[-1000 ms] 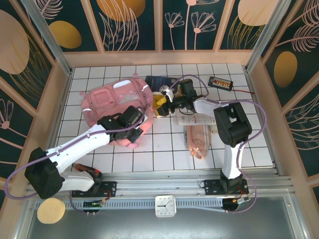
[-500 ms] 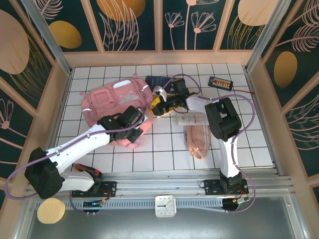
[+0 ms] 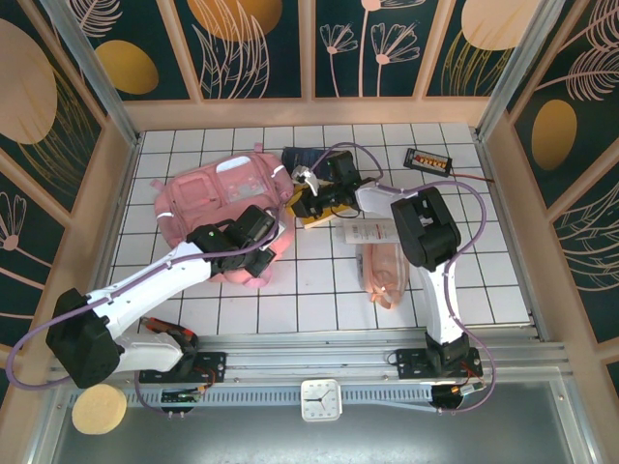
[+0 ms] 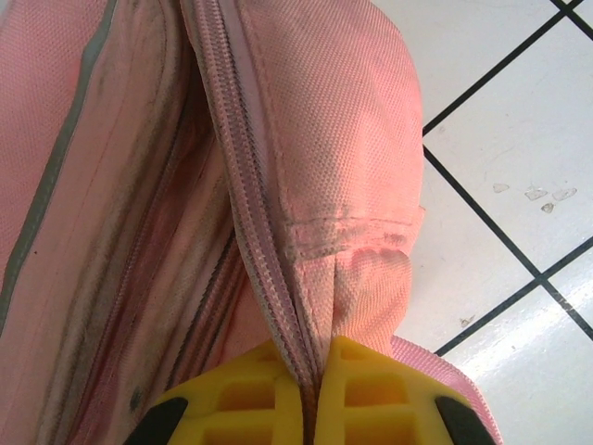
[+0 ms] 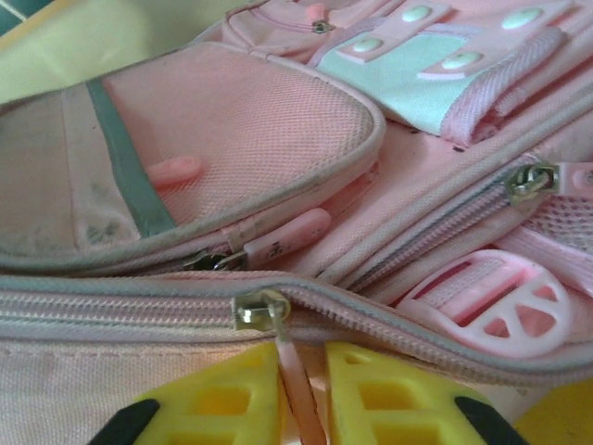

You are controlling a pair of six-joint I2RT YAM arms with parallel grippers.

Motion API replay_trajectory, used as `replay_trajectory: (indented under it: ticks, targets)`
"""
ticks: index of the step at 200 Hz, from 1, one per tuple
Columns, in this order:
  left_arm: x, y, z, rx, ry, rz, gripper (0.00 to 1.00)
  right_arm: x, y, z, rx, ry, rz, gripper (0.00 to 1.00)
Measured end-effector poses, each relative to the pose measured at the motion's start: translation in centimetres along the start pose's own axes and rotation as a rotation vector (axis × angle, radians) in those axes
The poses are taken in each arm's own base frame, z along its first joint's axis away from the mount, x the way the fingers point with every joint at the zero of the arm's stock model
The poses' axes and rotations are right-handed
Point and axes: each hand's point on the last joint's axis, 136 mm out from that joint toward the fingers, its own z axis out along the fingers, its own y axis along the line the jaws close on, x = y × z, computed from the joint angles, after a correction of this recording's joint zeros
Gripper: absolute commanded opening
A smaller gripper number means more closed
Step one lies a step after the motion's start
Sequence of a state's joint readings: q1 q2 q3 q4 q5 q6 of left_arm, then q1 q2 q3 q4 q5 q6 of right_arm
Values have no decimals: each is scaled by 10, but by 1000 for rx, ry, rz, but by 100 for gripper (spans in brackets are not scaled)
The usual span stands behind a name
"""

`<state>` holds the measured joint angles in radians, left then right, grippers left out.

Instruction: Pack books, pencil case, and school supplies into a backpack

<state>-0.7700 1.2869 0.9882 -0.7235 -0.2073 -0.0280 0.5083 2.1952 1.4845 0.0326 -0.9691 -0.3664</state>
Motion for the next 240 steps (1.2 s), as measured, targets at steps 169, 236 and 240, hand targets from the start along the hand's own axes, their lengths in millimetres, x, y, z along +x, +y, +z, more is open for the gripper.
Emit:
replay_trajectory:
  ticks: [169, 236, 240]
  targets:
    - [-12, -10, 20, 30, 37, -24, 0, -2, 59, -17, 134, 182, 89, 0]
    - [-49, -10, 15, 36, -85, -92, 73, 7, 73, -20, 172, 238, 247, 0]
    - [-51, -9, 12, 34, -101, -107, 76, 8, 74, -21, 172, 240, 252, 0]
